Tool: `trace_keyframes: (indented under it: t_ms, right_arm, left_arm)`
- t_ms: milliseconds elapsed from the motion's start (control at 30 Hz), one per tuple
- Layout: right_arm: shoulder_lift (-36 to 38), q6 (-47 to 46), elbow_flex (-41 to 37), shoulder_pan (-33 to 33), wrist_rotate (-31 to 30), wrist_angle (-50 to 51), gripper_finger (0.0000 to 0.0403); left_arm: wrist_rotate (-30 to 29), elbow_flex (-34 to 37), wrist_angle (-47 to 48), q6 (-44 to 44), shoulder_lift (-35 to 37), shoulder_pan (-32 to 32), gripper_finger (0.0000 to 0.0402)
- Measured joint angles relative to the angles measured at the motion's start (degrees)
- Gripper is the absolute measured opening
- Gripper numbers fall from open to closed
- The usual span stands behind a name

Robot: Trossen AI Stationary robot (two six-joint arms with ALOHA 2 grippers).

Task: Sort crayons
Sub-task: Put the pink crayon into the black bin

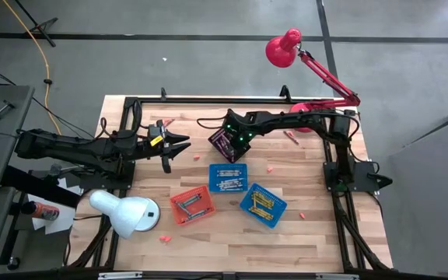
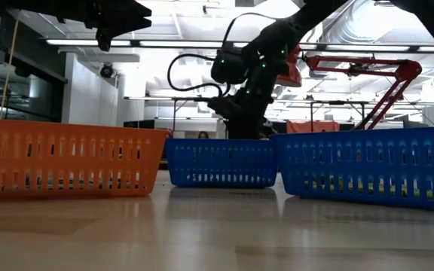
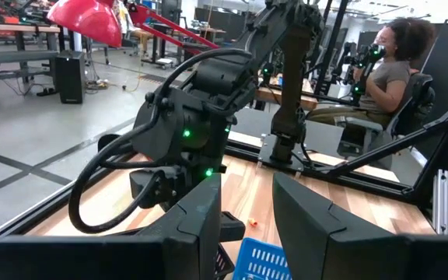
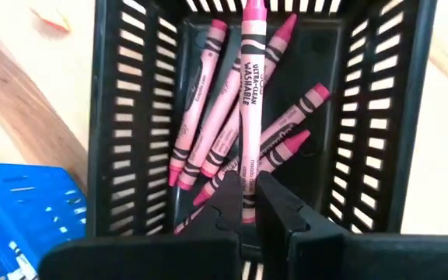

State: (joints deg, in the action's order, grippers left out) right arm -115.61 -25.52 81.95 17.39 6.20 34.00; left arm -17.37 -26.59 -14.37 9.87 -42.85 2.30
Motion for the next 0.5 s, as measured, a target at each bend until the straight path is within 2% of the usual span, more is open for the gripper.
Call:
trace_keyframes:
  t_ms: [500]
  right_arm:
    - [-2.3,-2.0,-0.1,1.3,2.8,-0.5,0.0004]
  left_arm:
    - [0.0,0.0,0.0,0.0,0.0,0.0,0.0104]
